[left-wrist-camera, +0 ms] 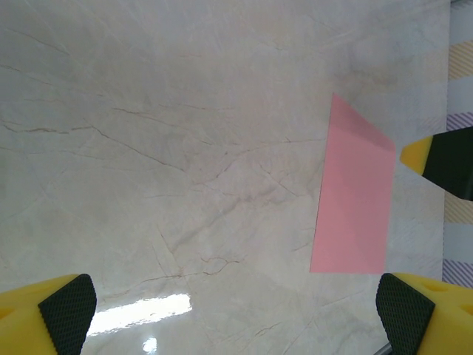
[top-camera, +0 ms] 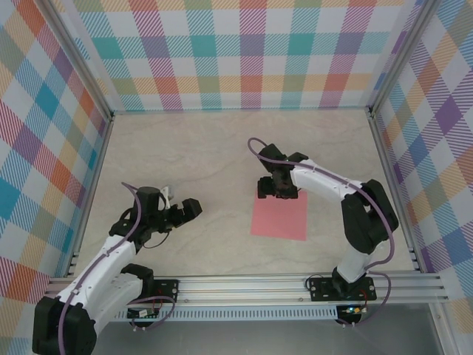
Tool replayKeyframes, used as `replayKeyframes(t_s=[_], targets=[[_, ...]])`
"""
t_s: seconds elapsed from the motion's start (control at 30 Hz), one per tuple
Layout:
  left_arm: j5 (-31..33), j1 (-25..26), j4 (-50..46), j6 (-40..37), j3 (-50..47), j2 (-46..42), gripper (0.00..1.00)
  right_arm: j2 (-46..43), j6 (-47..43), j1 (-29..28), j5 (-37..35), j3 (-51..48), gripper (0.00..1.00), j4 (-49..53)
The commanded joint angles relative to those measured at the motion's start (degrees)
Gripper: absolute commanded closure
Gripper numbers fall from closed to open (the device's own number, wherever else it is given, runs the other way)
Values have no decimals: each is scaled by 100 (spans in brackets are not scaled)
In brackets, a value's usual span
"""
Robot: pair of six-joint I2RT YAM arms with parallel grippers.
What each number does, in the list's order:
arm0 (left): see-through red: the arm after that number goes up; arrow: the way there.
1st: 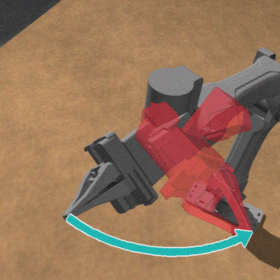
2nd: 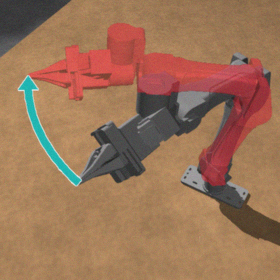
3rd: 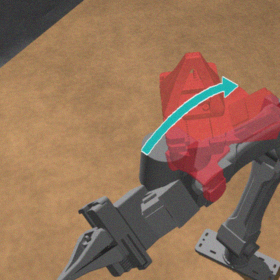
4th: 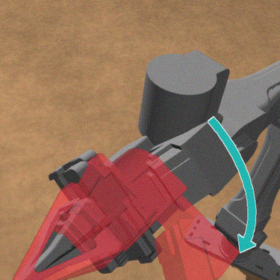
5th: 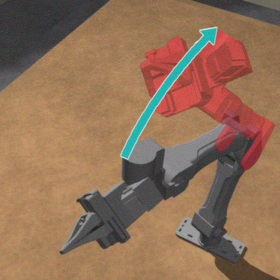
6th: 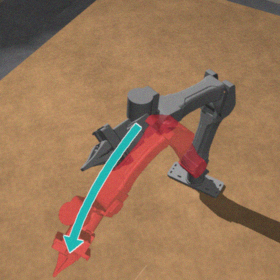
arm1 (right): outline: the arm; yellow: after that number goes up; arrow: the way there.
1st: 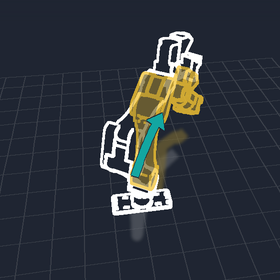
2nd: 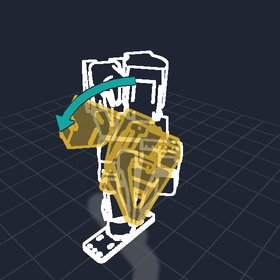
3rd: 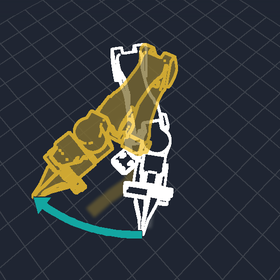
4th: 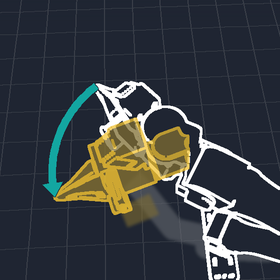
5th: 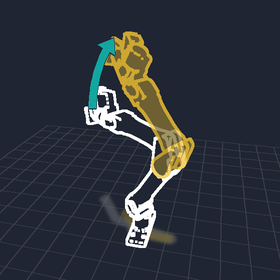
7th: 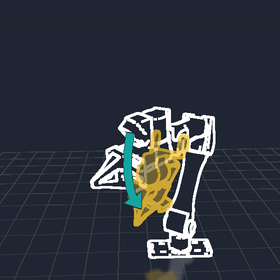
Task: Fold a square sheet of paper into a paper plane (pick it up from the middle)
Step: Move the square sheet of paper to the center of the table.
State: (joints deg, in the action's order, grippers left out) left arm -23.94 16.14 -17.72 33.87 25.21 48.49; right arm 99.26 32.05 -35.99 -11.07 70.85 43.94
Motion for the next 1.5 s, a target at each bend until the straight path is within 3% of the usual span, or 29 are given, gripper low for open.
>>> replayKeyframes(t_s=[0.0, 0.17, 0.4, 0.83, 1.03, 1.23, 1.47], targets=[[18, 349, 133, -3, 142, 255, 0, 288, 293, 55, 185, -93, 20, 63], [347, 579, -522, -281, 508, 435, 0, 817, 287, 48, 756, -92, 21, -215], [715, 583, -1231, -388, 795, -70, 0, 1172, 65, -140, 1336, -234, 22, -606], [439, 583, -1359, -504, 797, -131, 0, 574, -2, -435, 1438, -464, 20, -595], [339, 583, -1232, -506, 730, -130, 0, -10, 42, -462, 1180, -666, 19, -695], [106, 592, -789, -303, 591, -122, 0, -160, 220, -440, -240, -537, 15, -133], [-12, 678, -35, 11, 286, -57, 0, 531, 537, -364, -129, 134, 13, 678]])
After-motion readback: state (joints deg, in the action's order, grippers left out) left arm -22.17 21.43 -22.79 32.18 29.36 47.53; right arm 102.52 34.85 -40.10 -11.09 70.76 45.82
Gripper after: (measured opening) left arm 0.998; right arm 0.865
